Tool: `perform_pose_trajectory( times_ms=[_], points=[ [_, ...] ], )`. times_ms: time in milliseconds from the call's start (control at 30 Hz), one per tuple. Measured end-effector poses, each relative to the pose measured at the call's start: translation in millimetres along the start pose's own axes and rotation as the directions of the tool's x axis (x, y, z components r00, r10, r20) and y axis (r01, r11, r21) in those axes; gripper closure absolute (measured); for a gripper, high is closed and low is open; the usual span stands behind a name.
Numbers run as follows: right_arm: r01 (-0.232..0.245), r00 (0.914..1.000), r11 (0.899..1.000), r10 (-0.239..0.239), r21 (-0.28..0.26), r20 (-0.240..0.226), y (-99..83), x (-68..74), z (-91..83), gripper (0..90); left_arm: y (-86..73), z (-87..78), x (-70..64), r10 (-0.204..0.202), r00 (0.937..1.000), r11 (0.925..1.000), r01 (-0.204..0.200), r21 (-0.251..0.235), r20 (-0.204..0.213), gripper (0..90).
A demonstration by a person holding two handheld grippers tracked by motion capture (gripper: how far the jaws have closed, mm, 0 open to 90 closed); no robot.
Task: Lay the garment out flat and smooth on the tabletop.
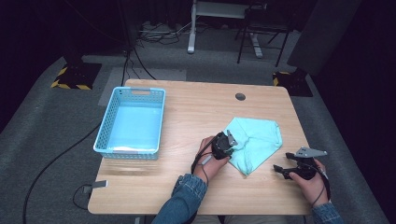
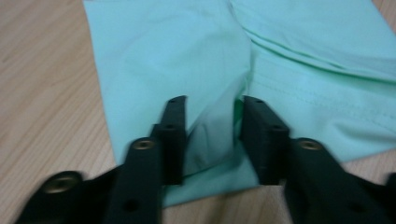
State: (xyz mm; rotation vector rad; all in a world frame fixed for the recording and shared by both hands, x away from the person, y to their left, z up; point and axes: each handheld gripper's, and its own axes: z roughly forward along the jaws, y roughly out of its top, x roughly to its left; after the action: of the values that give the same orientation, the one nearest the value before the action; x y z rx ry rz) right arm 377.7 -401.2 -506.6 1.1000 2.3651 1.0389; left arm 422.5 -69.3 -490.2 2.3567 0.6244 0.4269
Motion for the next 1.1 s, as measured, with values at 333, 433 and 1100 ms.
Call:
perform_pose_trajectory(
  times_ms=[333, 433, 1100],
  points=[
    [0.017, 0.9978, 0.998, -0.021, -0.055, -0.063, 29.5, 16.0, 14.8, 21.0, 1.5, -7.8, -4.8, 0.034, 0.9994, 0.9994, -0.034, 0.001, 0.001, 87.4],
    [0.043, 0.9959, 0.998, -0.046, -0.039, -0.078, 35.9, 20.3, 25.3, 23.6, 1.5, -9.8, -6.6, 0.040, 0.9992, 0.9992, -0.040, -0.003, 0.003, 87.4],
    [0.082, 0.9929, 0.996, -0.083, -0.022, -0.086, 9.5, 39.0, 10.3, 23.9, -2.4, -29.6, -33.2, 0.022, 0.9975, 0.9975, -0.017, -0.069, 0.068, 57.1]
  ],
)
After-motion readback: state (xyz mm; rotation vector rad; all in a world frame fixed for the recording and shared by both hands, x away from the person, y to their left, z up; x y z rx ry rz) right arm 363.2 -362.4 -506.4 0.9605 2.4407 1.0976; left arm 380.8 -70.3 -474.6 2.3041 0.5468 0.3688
